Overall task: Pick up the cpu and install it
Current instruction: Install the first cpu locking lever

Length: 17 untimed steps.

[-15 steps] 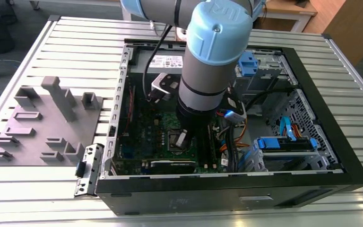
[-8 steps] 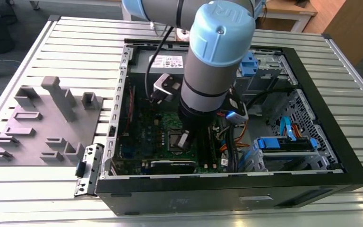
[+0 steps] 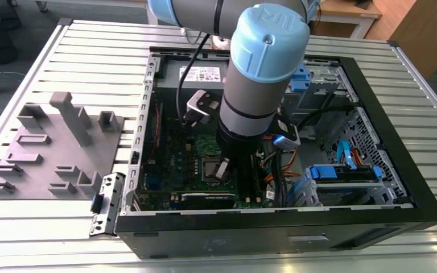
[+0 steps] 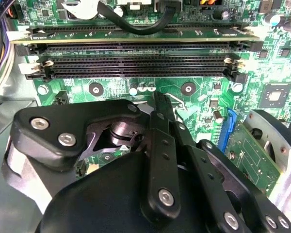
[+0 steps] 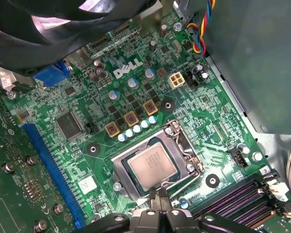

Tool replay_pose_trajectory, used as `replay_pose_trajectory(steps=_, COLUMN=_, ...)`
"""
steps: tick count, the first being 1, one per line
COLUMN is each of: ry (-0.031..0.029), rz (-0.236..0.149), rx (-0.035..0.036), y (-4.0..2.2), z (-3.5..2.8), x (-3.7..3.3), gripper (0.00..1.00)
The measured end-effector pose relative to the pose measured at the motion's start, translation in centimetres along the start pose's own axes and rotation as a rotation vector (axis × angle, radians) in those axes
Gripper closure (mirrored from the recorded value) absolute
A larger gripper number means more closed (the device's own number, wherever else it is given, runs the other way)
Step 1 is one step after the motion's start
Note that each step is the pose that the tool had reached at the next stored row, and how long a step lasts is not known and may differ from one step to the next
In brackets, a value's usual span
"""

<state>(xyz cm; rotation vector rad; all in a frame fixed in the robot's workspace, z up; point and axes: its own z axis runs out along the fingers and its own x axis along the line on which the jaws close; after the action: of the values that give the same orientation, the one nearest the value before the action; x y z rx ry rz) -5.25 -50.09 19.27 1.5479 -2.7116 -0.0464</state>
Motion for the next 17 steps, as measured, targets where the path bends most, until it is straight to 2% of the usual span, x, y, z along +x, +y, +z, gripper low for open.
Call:
replay_pose_trajectory(steps=8, ry=0.0001, rz=0.0, rx=-0.001, y=-0.4, z=0.09, x=0.36, gripper=0.89)
replay_pose_trajectory(steps=17, ry=-0.0018, rz=0.0, rx=-0.0063, y=-1.02, z=0.19, x=0.05, gripper=0.89)
